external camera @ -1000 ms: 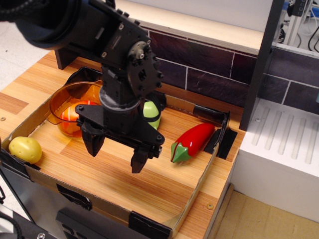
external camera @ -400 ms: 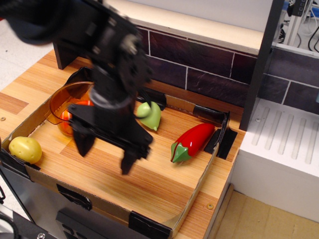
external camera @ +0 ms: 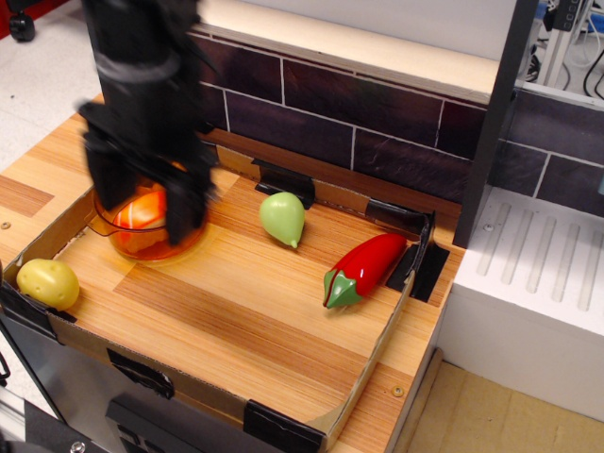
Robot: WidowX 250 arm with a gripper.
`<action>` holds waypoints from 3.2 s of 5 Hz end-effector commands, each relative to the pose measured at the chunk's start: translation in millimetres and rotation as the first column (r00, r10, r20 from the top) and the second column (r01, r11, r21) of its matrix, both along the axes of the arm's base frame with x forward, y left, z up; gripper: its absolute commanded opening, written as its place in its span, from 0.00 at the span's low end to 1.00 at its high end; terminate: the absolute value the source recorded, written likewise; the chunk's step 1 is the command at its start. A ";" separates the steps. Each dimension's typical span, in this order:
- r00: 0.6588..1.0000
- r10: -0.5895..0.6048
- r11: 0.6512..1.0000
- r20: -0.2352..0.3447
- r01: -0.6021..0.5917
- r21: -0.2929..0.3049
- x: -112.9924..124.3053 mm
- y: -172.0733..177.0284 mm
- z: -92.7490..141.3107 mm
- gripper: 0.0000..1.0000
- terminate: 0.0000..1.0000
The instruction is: Take sushi out of pot
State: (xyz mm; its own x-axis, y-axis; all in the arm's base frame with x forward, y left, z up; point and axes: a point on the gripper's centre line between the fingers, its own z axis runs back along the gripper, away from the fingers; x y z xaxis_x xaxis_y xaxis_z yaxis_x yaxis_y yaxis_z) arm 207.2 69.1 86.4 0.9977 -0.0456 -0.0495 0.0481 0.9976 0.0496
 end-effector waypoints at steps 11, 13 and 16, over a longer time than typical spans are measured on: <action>0.968 -0.249 0.968 0.014 0.249 -0.041 66.4 53.3 -63.4 1.00 0.00; 0.976 -0.210 0.977 0.062 0.212 -0.022 67.7 57.4 -52.2 0.00 0.00; 0.975 -0.140 0.988 0.174 0.150 -0.048 57.0 32.1 10.5 0.00 0.00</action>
State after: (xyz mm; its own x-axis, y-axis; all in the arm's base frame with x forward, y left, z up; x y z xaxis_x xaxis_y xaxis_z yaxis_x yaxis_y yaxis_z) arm 253.6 96.6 84.5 0.9798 -0.1812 0.0843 0.1837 0.9827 -0.0222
